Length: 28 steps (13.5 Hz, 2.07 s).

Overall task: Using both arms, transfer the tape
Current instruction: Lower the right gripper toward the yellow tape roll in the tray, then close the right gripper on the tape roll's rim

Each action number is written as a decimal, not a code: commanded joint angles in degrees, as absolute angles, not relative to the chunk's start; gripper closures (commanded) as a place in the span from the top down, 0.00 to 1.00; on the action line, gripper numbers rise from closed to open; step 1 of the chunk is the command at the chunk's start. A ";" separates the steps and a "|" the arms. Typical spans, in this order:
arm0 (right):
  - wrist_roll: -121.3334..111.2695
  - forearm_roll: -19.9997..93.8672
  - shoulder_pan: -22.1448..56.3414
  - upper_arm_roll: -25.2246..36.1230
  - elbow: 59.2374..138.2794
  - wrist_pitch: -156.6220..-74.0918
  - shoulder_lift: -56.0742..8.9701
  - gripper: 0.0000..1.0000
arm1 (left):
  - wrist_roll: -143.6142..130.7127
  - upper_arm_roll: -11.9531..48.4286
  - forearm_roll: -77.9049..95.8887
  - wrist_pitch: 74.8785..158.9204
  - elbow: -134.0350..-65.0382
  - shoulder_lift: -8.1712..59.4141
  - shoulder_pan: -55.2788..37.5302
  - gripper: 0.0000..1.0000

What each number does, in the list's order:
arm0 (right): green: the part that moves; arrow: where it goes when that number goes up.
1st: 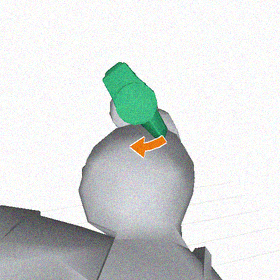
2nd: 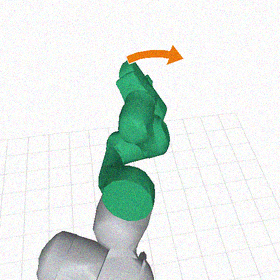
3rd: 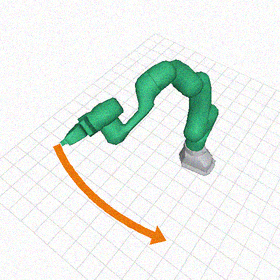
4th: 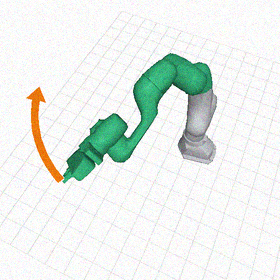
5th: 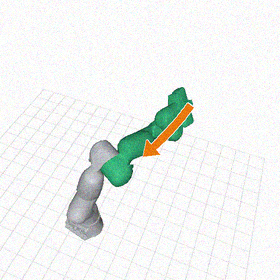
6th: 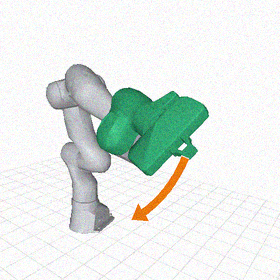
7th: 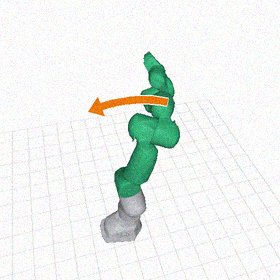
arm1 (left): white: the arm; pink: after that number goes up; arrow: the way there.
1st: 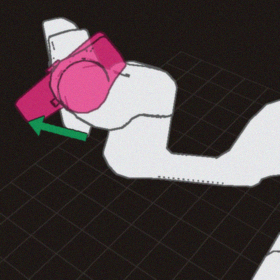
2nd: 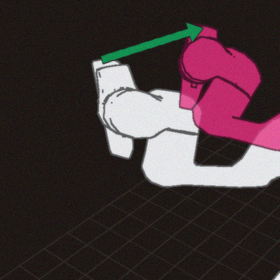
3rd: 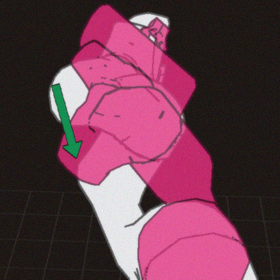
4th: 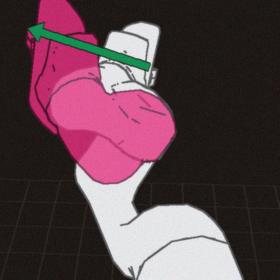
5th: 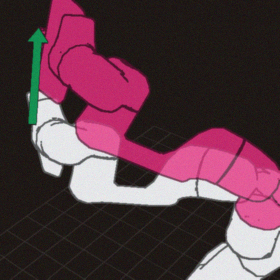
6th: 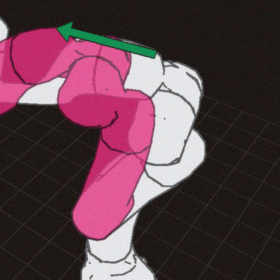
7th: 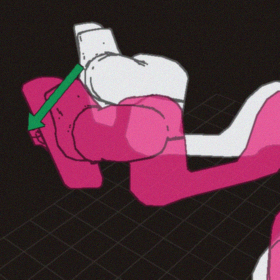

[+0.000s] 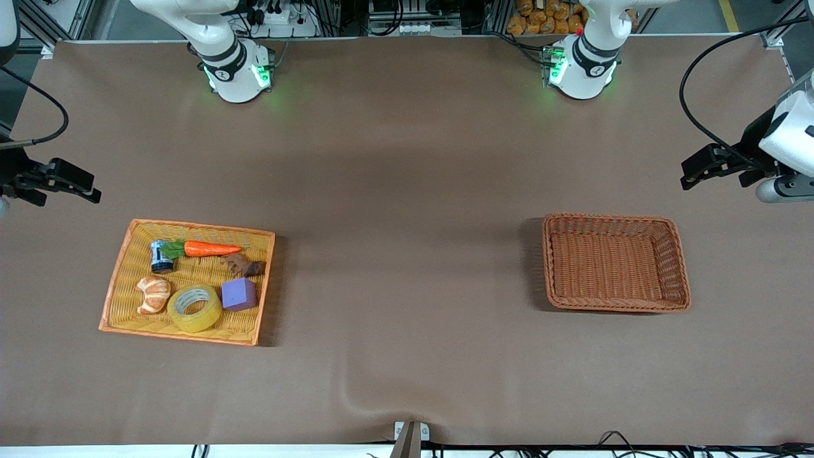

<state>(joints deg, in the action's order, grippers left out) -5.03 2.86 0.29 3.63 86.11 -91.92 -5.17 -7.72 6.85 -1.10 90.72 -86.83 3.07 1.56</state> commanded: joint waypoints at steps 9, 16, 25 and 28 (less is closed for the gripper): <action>-5.98 3.43 0.87 2.20 99.56 -107.98 -6.67 1.00 | -8.09 7.29 -0.88 89.30 -82.18 7.03 0.79 1.00; -6.15 3.51 4.13 2.11 102.74 -132.33 -24.14 1.00 | -7.82 8.00 3.16 89.47 -82.26 8.35 -1.05 1.00; -5.01 13.36 1.85 2.11 101.43 -140.98 -33.57 0.89 | -7.91 8.96 4.04 90.35 -82.44 10.46 -1.32 1.00; -5.01 17.30 2.19 2.20 101.34 -140.89 -33.84 0.57 | -8.26 8.96 4.04 90.35 -82.44 10.46 -1.41 1.00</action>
<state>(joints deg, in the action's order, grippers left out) -4.97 14.35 2.44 2.61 102.83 -141.27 -32.77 -7.82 8.87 2.89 90.73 -83.87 9.99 -1.44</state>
